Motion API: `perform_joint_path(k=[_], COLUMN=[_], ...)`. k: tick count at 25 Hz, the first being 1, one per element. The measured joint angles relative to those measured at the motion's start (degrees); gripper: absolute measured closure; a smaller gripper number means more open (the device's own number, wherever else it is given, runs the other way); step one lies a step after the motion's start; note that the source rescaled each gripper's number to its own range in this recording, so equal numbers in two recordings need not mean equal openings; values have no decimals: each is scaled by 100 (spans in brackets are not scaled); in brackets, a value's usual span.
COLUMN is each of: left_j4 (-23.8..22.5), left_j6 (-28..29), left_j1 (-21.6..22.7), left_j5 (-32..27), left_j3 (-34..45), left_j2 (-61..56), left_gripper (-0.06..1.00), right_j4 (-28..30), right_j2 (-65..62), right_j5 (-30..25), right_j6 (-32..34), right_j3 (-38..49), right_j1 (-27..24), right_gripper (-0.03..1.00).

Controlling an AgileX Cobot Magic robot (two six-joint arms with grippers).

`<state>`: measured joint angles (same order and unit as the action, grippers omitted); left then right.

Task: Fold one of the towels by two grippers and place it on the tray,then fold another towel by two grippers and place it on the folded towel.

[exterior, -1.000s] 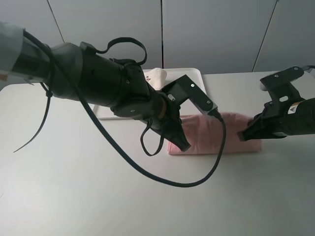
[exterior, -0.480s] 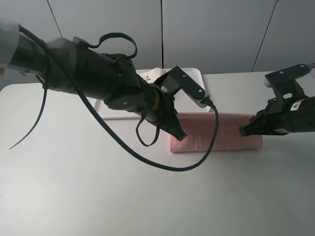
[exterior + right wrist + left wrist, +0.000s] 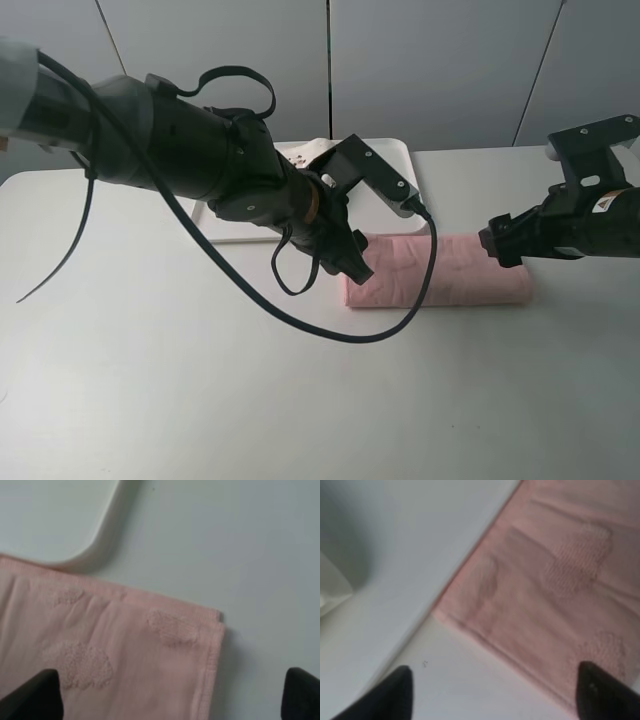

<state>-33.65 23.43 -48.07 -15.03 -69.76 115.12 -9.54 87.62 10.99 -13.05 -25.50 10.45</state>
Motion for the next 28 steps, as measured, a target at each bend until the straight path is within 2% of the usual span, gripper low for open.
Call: perform_joint_path(k=[2,4,6,8,11,14,17,20,28], left_j4=[-10,1,100,441,1100,1794,2691,3135,3251], left_j6=[102,190,537,753,759,285,-326,-566,-602], left_j1=[0,0,25,55,193,366,529,620,633], left_j5=[-25,-51,-195,-553,-1318,-2112,-2599,-2839,-3606], left_j3=[0,0,-25,-137,-592,-1146,-1630,-1930,-2698], left_j2=[0,0,0,0,77,223,475,751,1442], left_gripper=[-2,-3,-3,-4,-4,-4,-4,-4,-4], right_j4=[-318,-492,-555,-606,-619,-398,31,314,421], right_j2=[0,0,0,0,71,273,430,478,786], right_j5=[-107,-349,-737,-1259,-2146,-3086,-3792,-4065,-4414], right_j6=[0,-34,-46,-57,93,288,581,844,1032], right_j3=[-61,-178,-376,-633,-1179,-1780,-2126,-2228,-2279], right_j1=[-11,-11,-11,-11,-89,-301,-418,-451,-463], right_gripper=[-2,-3,-3,-3,-3,-3,-3,-3,-3])
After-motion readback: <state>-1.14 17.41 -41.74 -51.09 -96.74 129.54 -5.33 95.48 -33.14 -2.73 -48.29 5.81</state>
